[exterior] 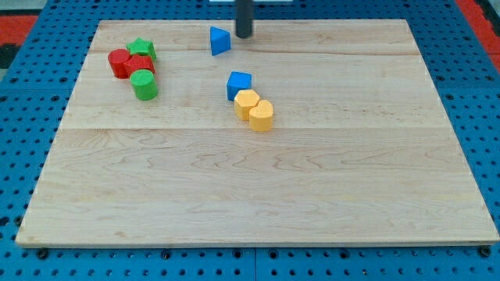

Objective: Move the blue triangle beside the blue cube

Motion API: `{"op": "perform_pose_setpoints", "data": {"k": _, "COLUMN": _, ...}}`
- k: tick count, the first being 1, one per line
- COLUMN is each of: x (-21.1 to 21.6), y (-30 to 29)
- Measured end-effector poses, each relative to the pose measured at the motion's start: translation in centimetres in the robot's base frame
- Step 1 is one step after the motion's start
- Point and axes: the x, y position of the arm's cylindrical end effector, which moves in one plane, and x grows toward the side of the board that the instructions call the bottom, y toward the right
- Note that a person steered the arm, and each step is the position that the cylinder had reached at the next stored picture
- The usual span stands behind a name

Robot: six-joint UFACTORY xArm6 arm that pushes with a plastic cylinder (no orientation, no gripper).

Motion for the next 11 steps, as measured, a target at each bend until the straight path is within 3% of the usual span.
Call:
{"op": "perform_pose_setpoints", "data": {"k": 1, "x": 2.4, "y": -5.9}}
{"op": "perform_pose_setpoints", "data": {"k": 2, "x": 7.3, "y": -1.8}}
{"op": "perform_pose_setpoints", "data": {"k": 4, "x": -0.1, "y": -4.8}}
{"op": "perform_pose_setpoints", "data": {"k": 5, "x": 1.8, "y": 3.3}}
{"op": "perform_pose_setpoints", "data": {"k": 6, "x": 6.8, "y": 2.3}}
{"op": "perform_pose_setpoints", "data": {"k": 8, "x": 3.9, "y": 1.4}}
{"op": "perform_pose_setpoints", "data": {"k": 10, "x": 10.2, "y": -1.1}}
{"op": "perform_pose_setpoints", "data": {"k": 11, "x": 14.2, "y": 2.6}}
